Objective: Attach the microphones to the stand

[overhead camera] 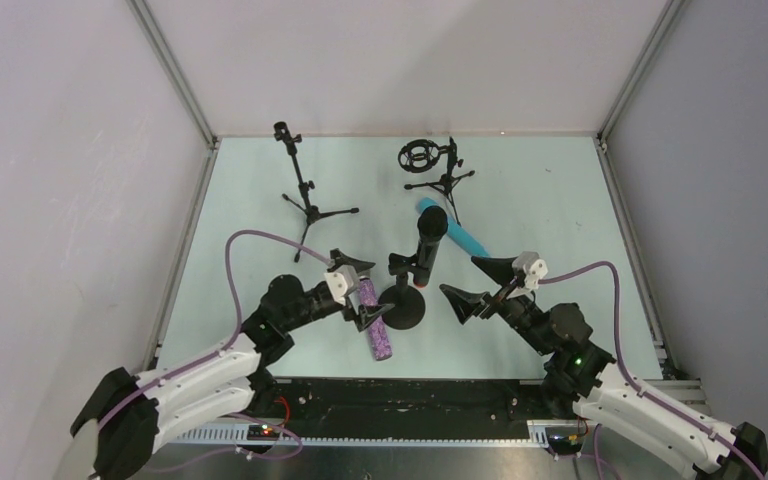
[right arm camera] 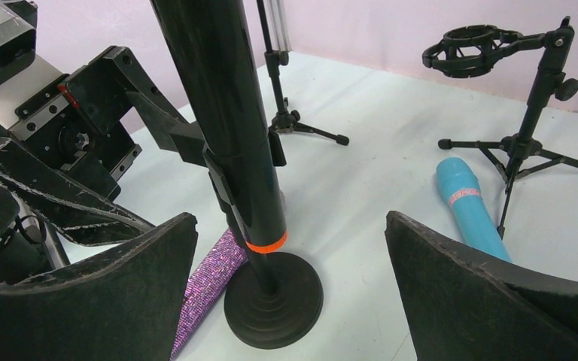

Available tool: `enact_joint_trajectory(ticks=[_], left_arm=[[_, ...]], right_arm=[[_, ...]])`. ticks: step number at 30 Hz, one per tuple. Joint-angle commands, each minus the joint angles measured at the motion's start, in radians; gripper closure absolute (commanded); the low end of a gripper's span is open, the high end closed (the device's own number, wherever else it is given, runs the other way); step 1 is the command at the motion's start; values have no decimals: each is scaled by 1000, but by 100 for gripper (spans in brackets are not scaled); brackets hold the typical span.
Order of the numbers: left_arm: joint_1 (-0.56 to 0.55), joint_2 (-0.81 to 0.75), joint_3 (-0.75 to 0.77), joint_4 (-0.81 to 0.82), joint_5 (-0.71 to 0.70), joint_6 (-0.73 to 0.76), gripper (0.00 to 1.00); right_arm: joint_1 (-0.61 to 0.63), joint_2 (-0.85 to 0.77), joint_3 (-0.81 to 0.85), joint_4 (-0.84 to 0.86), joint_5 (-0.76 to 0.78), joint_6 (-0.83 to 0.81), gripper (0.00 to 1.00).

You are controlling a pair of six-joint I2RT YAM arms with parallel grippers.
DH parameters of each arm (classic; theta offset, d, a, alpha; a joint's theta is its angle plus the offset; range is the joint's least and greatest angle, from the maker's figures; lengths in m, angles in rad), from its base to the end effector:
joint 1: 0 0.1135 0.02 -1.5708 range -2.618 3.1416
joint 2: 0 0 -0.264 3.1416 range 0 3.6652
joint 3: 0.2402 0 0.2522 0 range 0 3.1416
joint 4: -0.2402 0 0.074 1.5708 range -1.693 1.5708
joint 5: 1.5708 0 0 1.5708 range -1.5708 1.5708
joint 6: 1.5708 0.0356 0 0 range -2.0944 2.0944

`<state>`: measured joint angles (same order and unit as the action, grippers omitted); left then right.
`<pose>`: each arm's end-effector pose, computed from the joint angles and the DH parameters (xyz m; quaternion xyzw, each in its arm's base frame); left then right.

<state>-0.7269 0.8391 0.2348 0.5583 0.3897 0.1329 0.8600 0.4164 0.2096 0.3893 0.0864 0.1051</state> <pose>0.1301 -0.1338 0.2152 0.4173 0.5892 -0.3322 0.6069 0.0925 0.1028 0.2486 -0.2047 0.6064 0.3319 0.6930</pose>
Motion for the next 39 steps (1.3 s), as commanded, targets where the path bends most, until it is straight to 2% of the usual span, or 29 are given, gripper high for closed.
enact_joint_trajectory(ticks=[1, 12, 17, 26, 33, 39], left_arm=[[9, 68, 48, 157, 80, 38, 0], [57, 284, 96, 389, 252, -71, 8], [64, 354, 128, 446, 318, -121, 22], [69, 394, 151, 471, 326, -144, 34], [70, 423, 171, 474, 345, -169, 35], [71, 445, 152, 516, 291, -201, 34]], right_arm=[[3, 12, -1, 34, 20, 2, 0], [3, 47, 6, 30, 6, -29, 1], [2, 53, 5, 27, 9, -33, 1], [3, 72, 4, 32, -2, -36, 1], [3, 90, 5, 46, 0, -42, 1], [3, 90, 3, 38, -4, -44, 1]])
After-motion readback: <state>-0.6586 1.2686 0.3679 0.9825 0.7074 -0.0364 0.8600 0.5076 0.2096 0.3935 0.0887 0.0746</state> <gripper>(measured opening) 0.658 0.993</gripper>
